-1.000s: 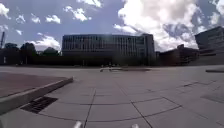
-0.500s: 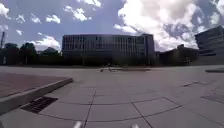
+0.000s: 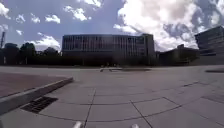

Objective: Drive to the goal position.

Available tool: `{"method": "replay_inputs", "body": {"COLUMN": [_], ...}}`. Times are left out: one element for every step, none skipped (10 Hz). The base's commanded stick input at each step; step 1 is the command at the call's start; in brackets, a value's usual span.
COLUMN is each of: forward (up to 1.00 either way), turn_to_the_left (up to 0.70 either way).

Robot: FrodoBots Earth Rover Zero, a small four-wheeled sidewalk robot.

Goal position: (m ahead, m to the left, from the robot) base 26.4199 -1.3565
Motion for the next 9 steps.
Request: {"method": "replay_inputs", "body": {"forward": [0.06,0.06,0.06,0.06,0.05,0.06,0.05,0.05,0.06], "turn_to_the_left": [0.00,0.00,0.00,0.00,0.00,0.00,0.00,0.00,0.00]}}
